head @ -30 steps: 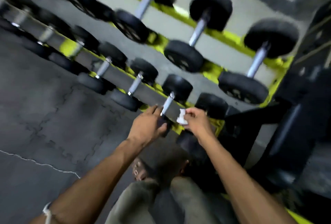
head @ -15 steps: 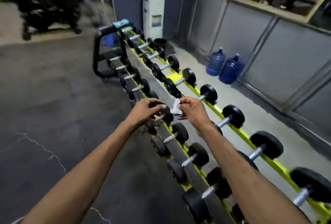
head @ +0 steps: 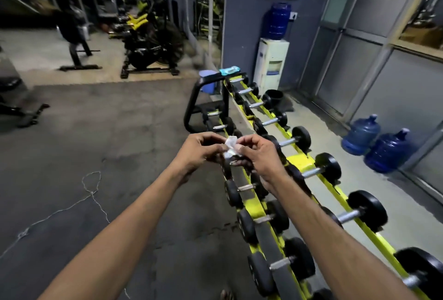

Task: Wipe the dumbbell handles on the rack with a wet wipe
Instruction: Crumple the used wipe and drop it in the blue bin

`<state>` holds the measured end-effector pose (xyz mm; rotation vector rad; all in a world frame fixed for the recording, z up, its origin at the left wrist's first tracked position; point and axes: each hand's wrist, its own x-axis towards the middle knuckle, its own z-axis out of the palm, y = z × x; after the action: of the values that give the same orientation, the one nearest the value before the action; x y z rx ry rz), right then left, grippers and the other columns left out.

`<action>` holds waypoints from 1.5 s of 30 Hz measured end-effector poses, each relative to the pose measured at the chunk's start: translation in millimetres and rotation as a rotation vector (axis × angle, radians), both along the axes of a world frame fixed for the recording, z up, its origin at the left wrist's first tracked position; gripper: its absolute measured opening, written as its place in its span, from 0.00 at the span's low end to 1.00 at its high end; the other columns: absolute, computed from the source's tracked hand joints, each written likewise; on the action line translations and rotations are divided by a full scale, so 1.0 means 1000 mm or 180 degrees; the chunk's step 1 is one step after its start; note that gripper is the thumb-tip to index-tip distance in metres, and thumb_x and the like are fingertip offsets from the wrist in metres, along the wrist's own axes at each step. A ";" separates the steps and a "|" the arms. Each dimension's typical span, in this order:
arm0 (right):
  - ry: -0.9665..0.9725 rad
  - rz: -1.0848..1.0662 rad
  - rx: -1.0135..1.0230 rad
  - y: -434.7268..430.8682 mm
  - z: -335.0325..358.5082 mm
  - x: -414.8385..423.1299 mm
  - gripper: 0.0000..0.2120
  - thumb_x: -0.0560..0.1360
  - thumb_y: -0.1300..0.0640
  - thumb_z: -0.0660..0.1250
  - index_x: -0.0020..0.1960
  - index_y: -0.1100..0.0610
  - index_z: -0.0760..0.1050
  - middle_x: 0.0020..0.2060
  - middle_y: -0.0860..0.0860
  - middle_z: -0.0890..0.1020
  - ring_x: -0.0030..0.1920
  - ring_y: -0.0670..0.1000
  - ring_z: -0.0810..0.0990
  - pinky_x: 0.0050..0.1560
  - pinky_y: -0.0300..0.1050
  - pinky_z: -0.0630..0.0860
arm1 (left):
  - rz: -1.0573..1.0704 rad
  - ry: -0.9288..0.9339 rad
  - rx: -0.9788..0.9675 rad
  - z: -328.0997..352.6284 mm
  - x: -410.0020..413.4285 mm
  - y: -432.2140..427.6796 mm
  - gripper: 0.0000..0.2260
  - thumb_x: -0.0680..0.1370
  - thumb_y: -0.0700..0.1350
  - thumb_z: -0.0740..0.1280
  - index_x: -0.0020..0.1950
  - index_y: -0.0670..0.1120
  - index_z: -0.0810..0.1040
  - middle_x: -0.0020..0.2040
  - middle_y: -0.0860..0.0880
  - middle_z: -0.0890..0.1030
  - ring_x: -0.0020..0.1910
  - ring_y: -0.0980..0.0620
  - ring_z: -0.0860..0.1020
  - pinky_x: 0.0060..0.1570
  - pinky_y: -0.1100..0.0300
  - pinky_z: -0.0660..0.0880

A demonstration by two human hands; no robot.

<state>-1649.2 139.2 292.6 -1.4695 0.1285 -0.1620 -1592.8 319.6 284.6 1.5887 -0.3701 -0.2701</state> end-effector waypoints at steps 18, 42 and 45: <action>0.0146 0.0786 -0.0502 0.013 -0.035 0.435 0.04 0.75 0.69 0.70 0.47 0.63 0.79 0.36 0.62 0.83 0.31 0.55 0.79 0.35 0.50 0.81 | 0.0779 0.0524 0.0354 -0.031 0.381 0.027 0.04 0.83 0.37 0.67 0.54 0.39 0.81 0.43 0.42 0.85 0.42 0.44 0.86 0.41 0.50 0.84; 0.0776 0.0569 -0.0865 0.080 -0.129 1.104 0.05 0.78 0.65 0.69 0.46 0.57 0.78 0.44 0.62 0.82 0.29 0.50 0.80 0.31 0.44 0.77 | 0.0511 0.0033 0.2009 -0.104 1.049 0.156 0.06 0.79 0.53 0.73 0.49 0.51 0.85 0.36 0.56 0.84 0.35 0.64 0.80 0.41 0.61 0.75; 0.0876 0.0519 -0.0932 0.081 -0.131 1.197 0.05 0.78 0.65 0.68 0.45 0.57 0.77 0.42 0.59 0.81 0.27 0.48 0.79 0.27 0.41 0.76 | 0.0443 0.0064 0.2081 -0.100 1.142 0.164 0.05 0.80 0.50 0.73 0.47 0.50 0.84 0.34 0.60 0.83 0.33 0.66 0.79 0.39 0.68 0.71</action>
<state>-452.2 220.6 162.0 -1.7824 0.2136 0.1621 -450.4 483.2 184.4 2.2407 -0.1552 -0.3181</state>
